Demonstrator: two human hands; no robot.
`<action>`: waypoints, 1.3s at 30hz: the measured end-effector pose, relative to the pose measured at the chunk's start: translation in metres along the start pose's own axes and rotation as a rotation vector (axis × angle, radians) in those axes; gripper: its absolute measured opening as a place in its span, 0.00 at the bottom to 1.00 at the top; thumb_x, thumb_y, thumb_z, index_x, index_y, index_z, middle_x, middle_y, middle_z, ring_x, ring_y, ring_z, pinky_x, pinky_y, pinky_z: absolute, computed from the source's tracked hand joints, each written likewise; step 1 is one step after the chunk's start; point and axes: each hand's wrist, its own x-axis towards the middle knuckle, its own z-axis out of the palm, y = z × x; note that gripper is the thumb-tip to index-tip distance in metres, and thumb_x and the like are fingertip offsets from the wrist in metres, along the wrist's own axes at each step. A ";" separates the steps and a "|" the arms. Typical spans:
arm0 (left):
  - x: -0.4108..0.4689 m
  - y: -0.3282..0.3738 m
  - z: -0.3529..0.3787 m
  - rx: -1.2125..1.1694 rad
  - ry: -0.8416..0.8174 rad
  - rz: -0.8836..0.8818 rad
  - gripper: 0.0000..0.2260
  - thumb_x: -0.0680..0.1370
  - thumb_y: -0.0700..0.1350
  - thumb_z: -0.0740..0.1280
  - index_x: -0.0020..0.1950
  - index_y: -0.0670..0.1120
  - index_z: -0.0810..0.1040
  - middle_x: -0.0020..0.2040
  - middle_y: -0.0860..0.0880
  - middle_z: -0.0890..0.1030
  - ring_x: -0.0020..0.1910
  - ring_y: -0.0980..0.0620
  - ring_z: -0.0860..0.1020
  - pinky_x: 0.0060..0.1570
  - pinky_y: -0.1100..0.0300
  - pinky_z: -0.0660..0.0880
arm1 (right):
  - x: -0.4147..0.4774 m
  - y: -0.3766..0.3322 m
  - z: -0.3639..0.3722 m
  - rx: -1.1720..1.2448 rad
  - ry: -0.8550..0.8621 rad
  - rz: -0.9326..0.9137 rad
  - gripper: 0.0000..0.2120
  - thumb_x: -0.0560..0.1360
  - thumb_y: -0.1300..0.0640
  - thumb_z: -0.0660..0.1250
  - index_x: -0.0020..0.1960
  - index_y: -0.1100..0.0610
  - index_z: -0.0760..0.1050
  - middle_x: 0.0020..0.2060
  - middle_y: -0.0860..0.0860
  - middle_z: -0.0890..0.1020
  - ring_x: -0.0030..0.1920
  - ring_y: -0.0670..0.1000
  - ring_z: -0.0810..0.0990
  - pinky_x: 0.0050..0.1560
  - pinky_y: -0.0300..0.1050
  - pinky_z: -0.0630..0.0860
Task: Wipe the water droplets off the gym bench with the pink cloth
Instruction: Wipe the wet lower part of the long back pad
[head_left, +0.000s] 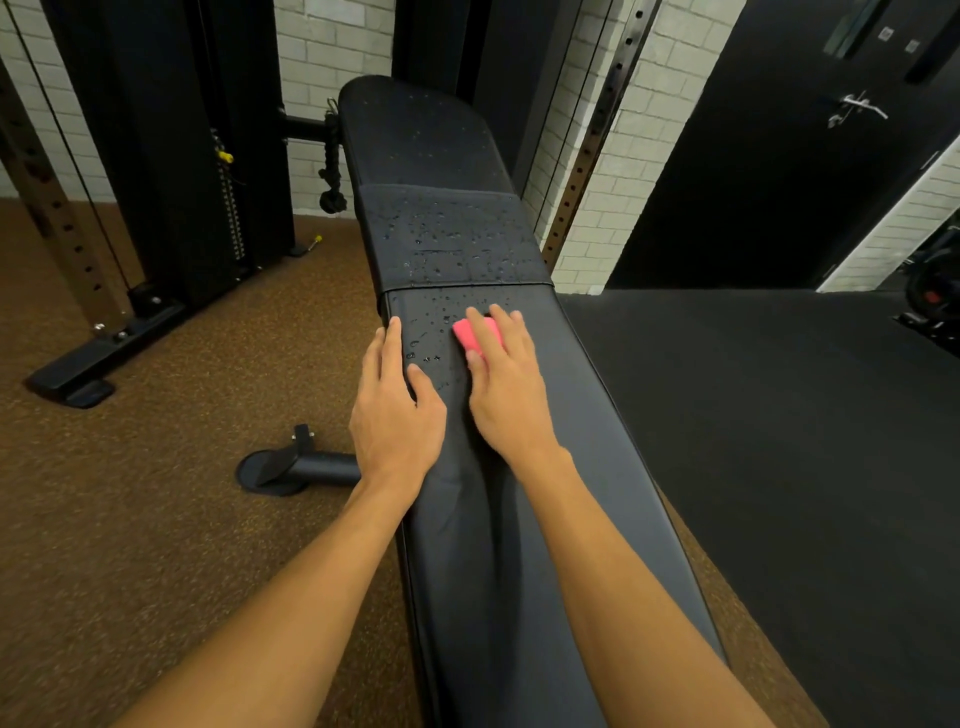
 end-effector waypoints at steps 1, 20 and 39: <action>0.000 0.000 0.000 -0.001 -0.001 -0.002 0.26 0.87 0.45 0.58 0.86 0.54 0.61 0.84 0.51 0.63 0.82 0.50 0.64 0.75 0.50 0.66 | -0.010 0.000 -0.001 0.002 -0.020 -0.056 0.23 0.89 0.56 0.58 0.84 0.52 0.65 0.83 0.54 0.64 0.86 0.58 0.54 0.85 0.56 0.57; 0.000 0.001 -0.001 -0.030 0.009 -0.017 0.25 0.87 0.44 0.58 0.85 0.55 0.62 0.84 0.52 0.64 0.82 0.50 0.65 0.76 0.50 0.65 | -0.039 0.024 -0.015 -0.017 -0.030 -0.080 0.23 0.89 0.54 0.58 0.84 0.49 0.65 0.84 0.49 0.62 0.86 0.52 0.52 0.85 0.51 0.55; 0.003 0.004 -0.008 -0.126 -0.027 -0.052 0.25 0.86 0.42 0.60 0.84 0.53 0.66 0.82 0.50 0.68 0.80 0.49 0.67 0.76 0.53 0.64 | -0.003 -0.004 0.007 -0.019 0.019 0.112 0.24 0.89 0.56 0.56 0.85 0.55 0.62 0.84 0.57 0.62 0.86 0.61 0.51 0.83 0.63 0.59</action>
